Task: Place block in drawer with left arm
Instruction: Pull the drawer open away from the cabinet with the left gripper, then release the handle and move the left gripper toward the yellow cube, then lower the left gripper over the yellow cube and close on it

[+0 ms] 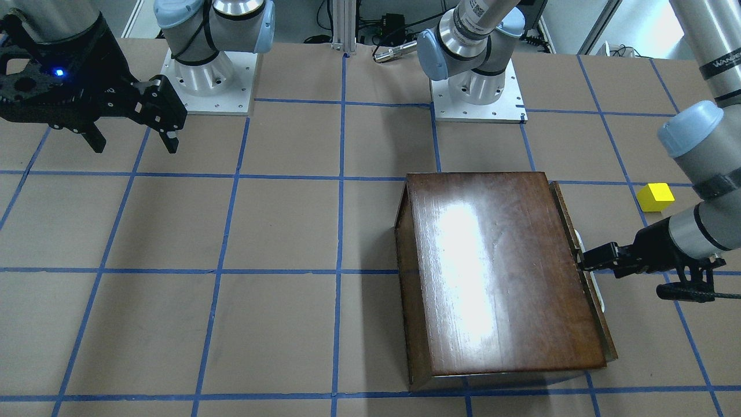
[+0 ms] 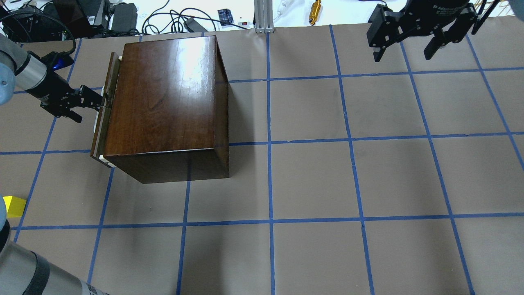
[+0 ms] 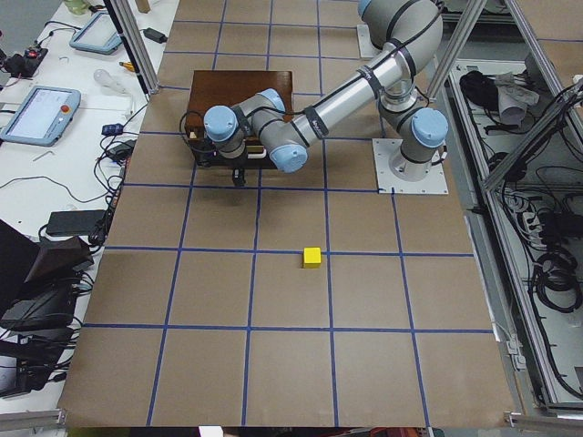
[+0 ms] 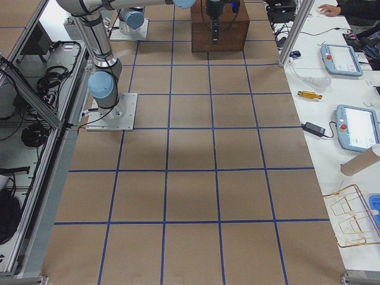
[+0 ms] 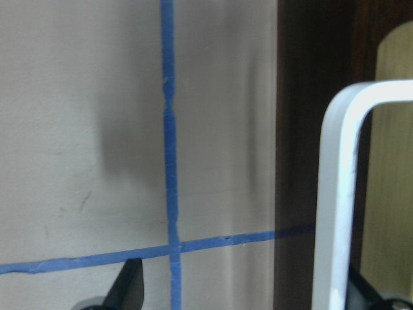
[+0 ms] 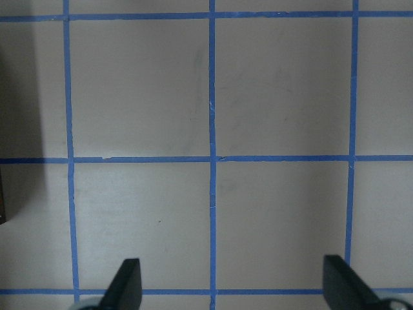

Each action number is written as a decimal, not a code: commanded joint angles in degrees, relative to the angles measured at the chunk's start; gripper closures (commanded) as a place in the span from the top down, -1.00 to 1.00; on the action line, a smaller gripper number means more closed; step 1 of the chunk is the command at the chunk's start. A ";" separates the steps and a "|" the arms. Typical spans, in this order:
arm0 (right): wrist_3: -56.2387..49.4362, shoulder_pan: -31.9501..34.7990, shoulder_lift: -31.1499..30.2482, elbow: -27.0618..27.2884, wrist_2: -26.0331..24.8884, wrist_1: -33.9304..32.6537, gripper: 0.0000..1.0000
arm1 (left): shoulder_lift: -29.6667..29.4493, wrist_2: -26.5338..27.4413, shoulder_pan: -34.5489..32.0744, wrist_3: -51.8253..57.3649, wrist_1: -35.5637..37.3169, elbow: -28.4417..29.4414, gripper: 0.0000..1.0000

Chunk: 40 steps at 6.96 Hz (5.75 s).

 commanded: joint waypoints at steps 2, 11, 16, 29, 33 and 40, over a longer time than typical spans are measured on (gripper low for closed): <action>0.00 -0.09 0.03 0.00 -0.03 0.00 1.00 | 0.05 0.14 2.82 0.42 -0.11 0.33 1.00; 0.00 0.00 0.03 0.00 -0.03 0.00 1.00 | -0.13 3.65 7.14 0.94 -0.11 0.33 1.00; 0.00 0.00 0.03 0.00 0.06 0.00 1.00 | 0.84 3.74 7.23 1.03 -0.81 0.68 1.00; 0.00 0.00 0.03 0.00 0.06 0.00 1.00 | 4.70 15.60 23.72 79.68 -1.72 -4.55 1.00; 0.00 0.00 -0.06 0.00 -0.03 0.00 1.00 | 8.31 15.43 29.02 107.79 28.16 -23.46 1.00; 0.00 0.00 0.03 0.00 -0.03 0.00 1.00 | 6.82 12.97 30.70 118.01 27.31 -24.72 1.00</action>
